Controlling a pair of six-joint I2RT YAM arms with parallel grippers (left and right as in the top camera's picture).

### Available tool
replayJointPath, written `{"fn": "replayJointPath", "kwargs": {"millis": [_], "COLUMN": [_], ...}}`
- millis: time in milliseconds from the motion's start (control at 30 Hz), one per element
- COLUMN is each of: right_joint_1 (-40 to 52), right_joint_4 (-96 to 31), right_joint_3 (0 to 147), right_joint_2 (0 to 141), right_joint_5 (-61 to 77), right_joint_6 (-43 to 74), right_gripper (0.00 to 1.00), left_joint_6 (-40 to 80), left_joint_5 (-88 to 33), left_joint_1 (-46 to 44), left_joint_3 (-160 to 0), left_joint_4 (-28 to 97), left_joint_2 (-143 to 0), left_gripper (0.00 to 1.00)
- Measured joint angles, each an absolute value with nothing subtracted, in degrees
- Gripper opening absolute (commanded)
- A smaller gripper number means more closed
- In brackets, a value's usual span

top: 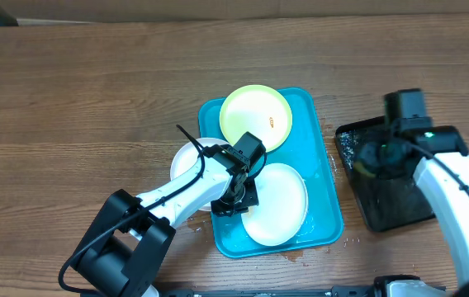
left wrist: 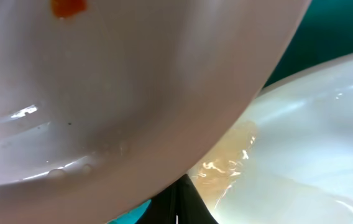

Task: Clean dirty plates on tray and stack at the side

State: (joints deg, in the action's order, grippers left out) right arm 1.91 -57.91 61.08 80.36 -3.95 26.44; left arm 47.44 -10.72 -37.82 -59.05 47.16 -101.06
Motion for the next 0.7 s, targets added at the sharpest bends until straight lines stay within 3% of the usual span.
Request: {"fn": "replayJointPath", "kwargs": {"millis": [100, 200, 333, 433, 500, 633, 700], "right_joint_1": [-1.61, -2.92, -3.29, -3.29, -3.31, -3.33, -3.36], "right_joint_4": [-55.13, -53.63, -52.88, -54.96, -56.88, -62.50, -63.99], "right_joint_3": [57.69, 55.18, 54.52, 55.44, 56.95, 62.78, 65.47], "right_joint_2": [83.61, 87.11, 88.99, 88.82, 88.05, 82.61, 78.81], "right_joint_5": [-1.93, 0.01, 2.11, 3.66, 4.47, 6.83, 8.88], "right_joint_6": [25.23, 24.49, 23.73, 23.59, 23.31, 22.39, 21.85], "right_gripper": [0.07, 0.24, 0.33, 0.39, 0.54, 0.76, 0.77], "left_joint_6": [46.06, 44.34, 42.17, 40.69, 39.46, 37.89, 37.45], "left_joint_5": [-10.66, -10.44, -10.20, -10.17, -9.98, -8.67, -8.08], "left_joint_1": [-37.82, -37.82, -37.82, -37.89, -38.11, -38.94, -39.11], "left_joint_3": [-60.93, -64.49, -68.62, -70.32, -70.61, -70.63, -70.50], "left_joint_4": [49.78, 52.42, 55.20, 56.88, 58.35, 61.91, 62.00], "left_joint_2": [-101.08, -101.08, -101.08, -101.08, -101.08, -101.08, -101.08], "left_gripper": [0.04, 0.04, 0.06, 0.20, 0.33, 0.37, 0.35]}}
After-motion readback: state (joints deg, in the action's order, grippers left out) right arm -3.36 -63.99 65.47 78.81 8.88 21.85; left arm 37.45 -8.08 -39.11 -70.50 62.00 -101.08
